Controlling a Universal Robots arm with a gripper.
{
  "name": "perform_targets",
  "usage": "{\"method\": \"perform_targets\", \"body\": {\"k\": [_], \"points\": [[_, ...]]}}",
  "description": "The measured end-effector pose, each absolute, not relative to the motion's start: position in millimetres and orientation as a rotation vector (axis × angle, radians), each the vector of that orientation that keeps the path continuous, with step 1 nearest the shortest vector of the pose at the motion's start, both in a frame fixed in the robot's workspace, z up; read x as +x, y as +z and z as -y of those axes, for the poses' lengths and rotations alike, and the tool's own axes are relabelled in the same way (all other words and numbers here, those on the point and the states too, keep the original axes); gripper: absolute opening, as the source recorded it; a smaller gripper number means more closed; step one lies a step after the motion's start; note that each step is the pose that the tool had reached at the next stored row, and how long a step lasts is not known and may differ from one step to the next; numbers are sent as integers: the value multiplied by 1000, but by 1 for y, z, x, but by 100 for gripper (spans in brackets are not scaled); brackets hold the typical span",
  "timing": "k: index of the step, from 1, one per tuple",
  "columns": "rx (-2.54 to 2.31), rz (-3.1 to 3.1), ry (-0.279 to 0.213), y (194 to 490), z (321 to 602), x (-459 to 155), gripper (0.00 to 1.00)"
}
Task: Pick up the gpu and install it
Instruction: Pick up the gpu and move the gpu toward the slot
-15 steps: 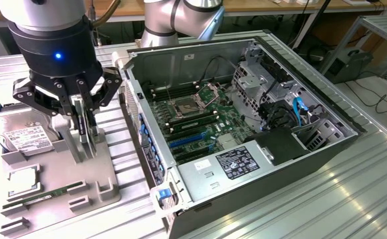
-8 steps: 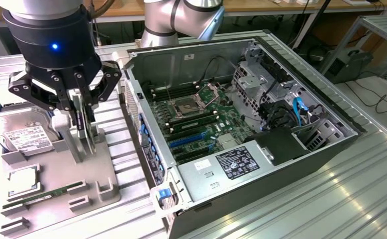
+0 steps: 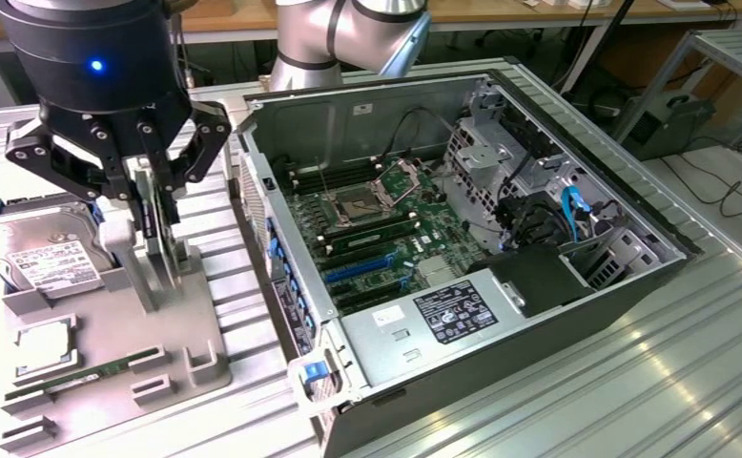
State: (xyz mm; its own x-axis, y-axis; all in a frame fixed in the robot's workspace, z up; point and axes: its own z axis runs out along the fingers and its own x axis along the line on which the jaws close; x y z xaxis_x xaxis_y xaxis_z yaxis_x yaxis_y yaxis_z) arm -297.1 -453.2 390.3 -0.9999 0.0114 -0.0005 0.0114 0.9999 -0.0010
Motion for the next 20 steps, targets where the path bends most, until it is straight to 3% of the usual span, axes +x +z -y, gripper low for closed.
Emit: {"method": "perform_targets", "body": {"k": [20], "points": [[18,-3141,-2,411,453,-297,27]]}}
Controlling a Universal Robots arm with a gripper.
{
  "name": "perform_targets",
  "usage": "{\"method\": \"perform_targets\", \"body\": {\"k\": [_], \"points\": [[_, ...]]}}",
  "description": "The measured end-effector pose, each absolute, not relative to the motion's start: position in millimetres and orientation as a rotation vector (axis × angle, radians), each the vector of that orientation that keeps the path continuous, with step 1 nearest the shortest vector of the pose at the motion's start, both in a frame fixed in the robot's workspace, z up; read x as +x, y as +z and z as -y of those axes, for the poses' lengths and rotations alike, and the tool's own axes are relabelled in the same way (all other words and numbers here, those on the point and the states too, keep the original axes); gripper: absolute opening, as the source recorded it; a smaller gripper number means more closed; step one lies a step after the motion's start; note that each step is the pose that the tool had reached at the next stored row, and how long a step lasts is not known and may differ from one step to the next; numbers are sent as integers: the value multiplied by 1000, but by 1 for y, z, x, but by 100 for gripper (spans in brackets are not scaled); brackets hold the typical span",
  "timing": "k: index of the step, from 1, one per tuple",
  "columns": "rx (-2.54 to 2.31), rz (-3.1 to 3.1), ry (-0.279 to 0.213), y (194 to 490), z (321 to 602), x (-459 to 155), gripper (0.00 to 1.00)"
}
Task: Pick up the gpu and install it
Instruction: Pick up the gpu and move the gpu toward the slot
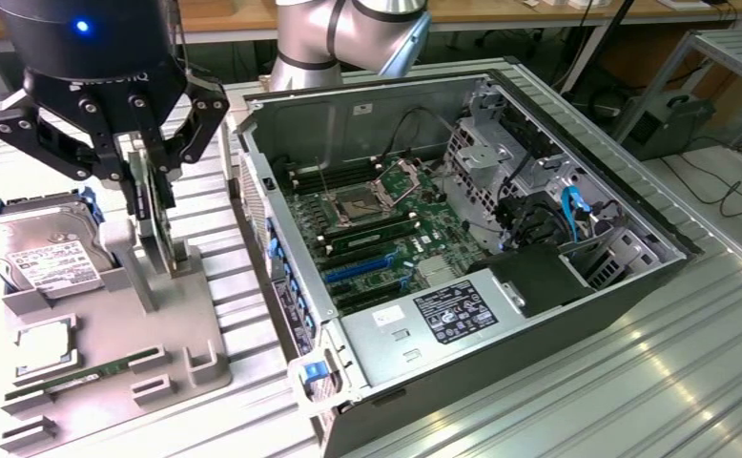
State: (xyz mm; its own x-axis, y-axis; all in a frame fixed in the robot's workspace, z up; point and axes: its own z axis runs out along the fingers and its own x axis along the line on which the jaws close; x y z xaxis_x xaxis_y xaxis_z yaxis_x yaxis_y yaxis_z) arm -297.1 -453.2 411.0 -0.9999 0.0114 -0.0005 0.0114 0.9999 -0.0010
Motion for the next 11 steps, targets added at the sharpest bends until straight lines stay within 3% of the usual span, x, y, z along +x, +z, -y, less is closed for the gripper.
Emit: {"method": "perform_targets", "body": {"k": [11], "points": [[18,-3141,-2,424,453,-297,27]]}}
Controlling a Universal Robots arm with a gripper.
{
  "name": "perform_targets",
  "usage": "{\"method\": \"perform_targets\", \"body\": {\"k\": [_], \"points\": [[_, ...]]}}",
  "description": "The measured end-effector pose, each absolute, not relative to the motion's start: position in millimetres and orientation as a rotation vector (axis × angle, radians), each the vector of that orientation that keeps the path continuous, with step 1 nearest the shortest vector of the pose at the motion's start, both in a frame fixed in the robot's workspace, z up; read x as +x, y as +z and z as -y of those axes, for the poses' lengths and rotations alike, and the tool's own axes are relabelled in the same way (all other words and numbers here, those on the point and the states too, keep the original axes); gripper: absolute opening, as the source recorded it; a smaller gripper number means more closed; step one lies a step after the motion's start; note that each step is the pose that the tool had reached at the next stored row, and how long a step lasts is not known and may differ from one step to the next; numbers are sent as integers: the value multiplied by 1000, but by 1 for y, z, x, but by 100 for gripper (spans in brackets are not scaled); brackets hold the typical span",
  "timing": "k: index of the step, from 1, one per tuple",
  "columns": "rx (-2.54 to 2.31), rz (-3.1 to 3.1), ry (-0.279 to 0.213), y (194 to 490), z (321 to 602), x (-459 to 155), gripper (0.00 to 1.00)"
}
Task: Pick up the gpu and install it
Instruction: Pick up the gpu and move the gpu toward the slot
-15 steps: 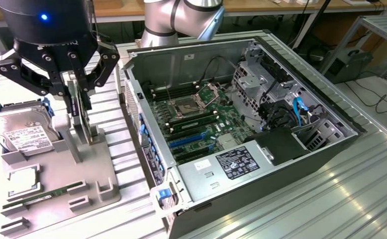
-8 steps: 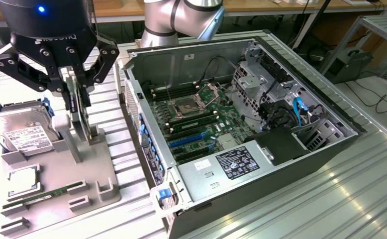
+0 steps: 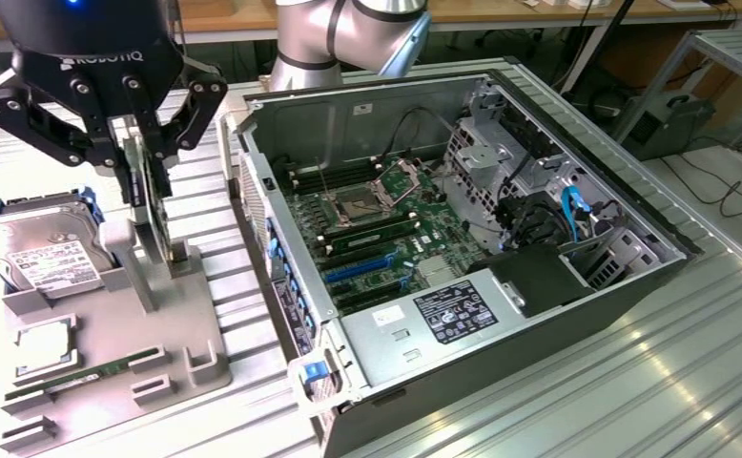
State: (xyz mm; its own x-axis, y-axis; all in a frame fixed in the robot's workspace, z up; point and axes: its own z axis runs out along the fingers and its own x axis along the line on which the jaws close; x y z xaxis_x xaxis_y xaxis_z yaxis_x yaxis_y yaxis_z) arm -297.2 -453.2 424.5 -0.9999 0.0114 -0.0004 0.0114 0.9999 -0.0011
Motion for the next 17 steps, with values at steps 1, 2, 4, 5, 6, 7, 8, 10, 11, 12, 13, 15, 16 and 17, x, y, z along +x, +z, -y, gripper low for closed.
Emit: {"method": "perform_targets", "body": {"k": [1,2,4,5,6,7,8,10,11,12,13,15,16,17], "points": [[18,-3141,-2,425,453,-297,27],[18,-3141,-2,427,453,-297,27],[18,-3141,-2,429,453,-297,27],[18,-3141,-2,430,453,-297,27],[18,-3141,-2,431,453,-297,27],[18,-3141,-2,433,453,-297,27],[18,-3141,-2,434,453,-297,27],[18,-3141,-2,437,453,-297,27],[18,-3141,-2,438,453,-297,27],[18,-3141,-2,440,453,-297,27],[18,-3141,-2,441,453,-297,27],[18,-3141,-2,443,453,-297,27],[18,-3141,-3,445,453,-297,27],[18,-3141,-3,446,453,-297,27]]}}
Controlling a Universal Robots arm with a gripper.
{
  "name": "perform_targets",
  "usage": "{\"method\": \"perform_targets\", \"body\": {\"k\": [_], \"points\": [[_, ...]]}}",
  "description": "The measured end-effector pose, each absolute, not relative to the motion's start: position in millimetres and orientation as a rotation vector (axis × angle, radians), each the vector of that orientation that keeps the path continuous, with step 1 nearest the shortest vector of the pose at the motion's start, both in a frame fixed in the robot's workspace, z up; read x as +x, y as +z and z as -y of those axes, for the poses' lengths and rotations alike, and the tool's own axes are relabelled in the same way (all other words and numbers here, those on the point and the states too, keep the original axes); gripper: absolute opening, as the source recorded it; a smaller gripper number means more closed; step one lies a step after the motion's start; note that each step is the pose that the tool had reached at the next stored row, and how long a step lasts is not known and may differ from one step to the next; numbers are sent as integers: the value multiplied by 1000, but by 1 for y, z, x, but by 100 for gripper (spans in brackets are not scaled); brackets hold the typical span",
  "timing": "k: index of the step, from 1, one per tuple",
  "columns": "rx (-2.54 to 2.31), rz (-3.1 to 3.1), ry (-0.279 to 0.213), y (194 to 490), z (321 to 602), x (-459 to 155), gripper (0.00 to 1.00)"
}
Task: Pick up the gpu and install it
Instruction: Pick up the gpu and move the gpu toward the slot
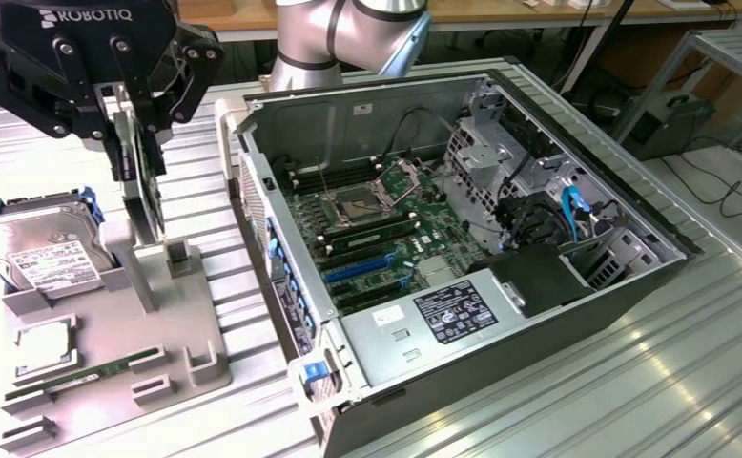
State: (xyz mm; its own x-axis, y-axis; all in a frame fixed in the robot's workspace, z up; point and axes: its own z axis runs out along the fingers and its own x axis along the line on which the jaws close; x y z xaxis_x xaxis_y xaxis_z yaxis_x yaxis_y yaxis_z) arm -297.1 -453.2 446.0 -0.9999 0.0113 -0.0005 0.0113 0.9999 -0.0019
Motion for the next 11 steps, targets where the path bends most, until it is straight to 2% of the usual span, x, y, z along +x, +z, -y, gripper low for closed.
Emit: {"method": "perform_targets", "body": {"k": [11], "points": [[18,-3141,-5,464,453,-297,27]]}}
